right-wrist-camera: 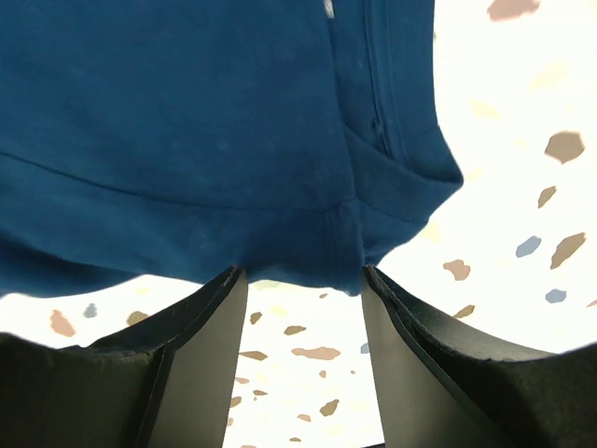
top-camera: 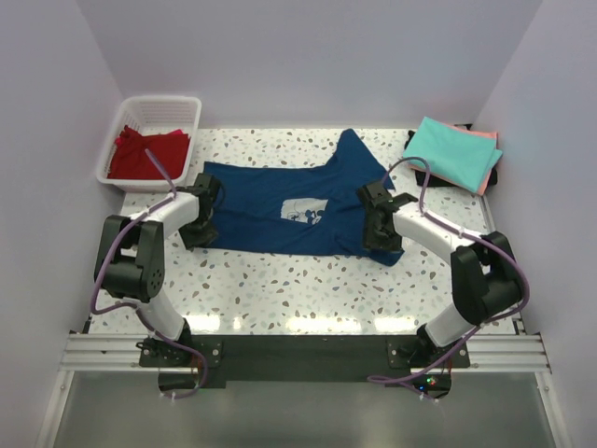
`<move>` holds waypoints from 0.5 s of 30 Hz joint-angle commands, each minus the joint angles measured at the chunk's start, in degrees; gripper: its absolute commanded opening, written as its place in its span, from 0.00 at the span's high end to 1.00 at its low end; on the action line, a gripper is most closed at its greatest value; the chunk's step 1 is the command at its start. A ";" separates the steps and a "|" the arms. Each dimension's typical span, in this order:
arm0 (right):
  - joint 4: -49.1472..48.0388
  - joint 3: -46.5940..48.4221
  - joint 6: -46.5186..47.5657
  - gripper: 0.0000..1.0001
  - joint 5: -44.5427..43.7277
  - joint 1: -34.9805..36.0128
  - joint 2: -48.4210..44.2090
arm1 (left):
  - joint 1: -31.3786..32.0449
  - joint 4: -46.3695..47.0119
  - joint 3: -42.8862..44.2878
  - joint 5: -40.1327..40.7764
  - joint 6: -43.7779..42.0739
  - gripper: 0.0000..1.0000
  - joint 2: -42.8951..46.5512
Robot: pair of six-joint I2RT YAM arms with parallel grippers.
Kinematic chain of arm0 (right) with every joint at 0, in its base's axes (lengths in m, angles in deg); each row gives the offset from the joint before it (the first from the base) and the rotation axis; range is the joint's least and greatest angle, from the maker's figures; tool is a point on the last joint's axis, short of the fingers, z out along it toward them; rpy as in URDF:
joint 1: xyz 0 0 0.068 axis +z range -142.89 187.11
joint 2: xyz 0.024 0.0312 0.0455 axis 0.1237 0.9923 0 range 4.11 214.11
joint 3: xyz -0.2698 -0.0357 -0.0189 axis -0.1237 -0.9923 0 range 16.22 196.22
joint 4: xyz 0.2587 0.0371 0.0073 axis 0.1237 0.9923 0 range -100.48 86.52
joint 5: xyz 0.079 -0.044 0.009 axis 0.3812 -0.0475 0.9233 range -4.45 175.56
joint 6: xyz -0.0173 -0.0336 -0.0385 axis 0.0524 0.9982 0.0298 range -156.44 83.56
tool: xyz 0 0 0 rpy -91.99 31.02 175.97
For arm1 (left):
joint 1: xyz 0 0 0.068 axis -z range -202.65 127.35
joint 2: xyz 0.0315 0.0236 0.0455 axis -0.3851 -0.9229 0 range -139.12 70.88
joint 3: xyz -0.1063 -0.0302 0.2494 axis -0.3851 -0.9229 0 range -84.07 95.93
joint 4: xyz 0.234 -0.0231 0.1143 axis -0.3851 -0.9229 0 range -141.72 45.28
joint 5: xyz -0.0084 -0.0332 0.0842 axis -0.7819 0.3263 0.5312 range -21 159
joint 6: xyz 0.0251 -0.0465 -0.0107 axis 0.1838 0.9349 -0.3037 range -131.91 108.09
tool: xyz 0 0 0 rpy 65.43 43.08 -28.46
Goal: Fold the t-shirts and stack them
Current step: Fold the tshirt
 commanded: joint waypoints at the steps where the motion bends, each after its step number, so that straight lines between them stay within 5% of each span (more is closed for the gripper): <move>1: -2.39 -3.42 -3.29 0.44 0.68 -1.26 -3.02 | -1.48 2.03 1.22 -1.55 -0.74 0.50 -0.42; 10: -7.57 -8.08 -2.85 0.47 3.32 -3.63 -4.95 | -2.88 2.38 0.78 -3.31 -1.09 0.50 -0.95; 15: -11.88 -10.02 -1.97 0.59 4.64 -4.60 -4.61 | -3.41 2.73 0.17 -4.19 -1.00 0.50 -1.30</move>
